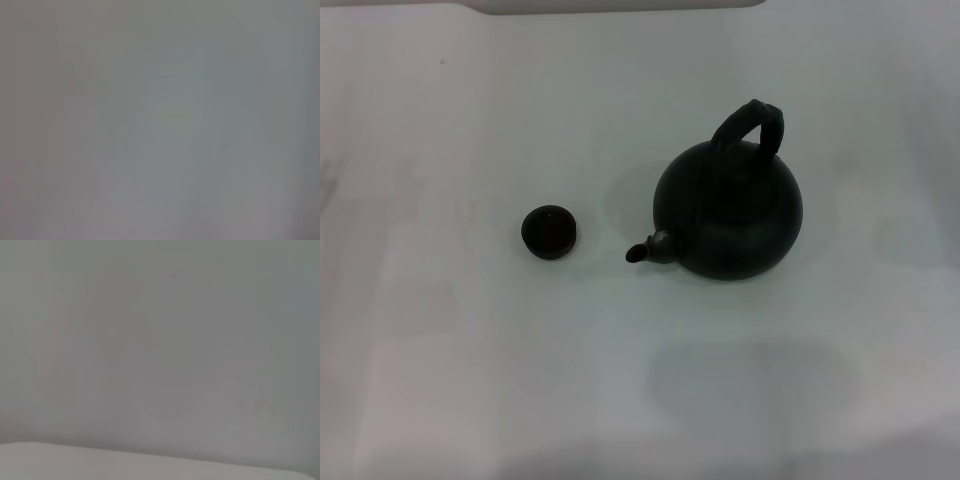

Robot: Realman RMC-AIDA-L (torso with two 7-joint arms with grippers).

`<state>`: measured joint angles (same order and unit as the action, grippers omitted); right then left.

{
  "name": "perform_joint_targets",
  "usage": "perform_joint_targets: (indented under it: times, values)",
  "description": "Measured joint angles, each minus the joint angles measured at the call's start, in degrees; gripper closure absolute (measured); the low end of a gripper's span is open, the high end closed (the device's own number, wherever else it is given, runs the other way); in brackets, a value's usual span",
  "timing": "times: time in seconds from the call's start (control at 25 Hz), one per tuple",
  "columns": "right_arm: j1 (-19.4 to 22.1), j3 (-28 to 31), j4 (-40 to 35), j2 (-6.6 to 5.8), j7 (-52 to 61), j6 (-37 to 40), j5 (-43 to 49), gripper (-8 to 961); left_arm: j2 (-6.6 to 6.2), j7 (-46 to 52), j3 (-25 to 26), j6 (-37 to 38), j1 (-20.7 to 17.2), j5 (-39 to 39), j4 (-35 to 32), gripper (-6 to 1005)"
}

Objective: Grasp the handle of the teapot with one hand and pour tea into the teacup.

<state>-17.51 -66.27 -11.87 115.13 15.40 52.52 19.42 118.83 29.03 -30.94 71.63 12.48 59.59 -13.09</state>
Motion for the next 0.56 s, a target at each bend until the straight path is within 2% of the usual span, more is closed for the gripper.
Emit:
perform_joint_targets:
  times: [0.56]
  values:
    - [-0.64, 1.92, 1.52, -0.07, -1.35, -0.15, 0.00, 380, 0.00, -0.60, 0.01, -1.25, 0.44, 0.00, -0.01, 114]
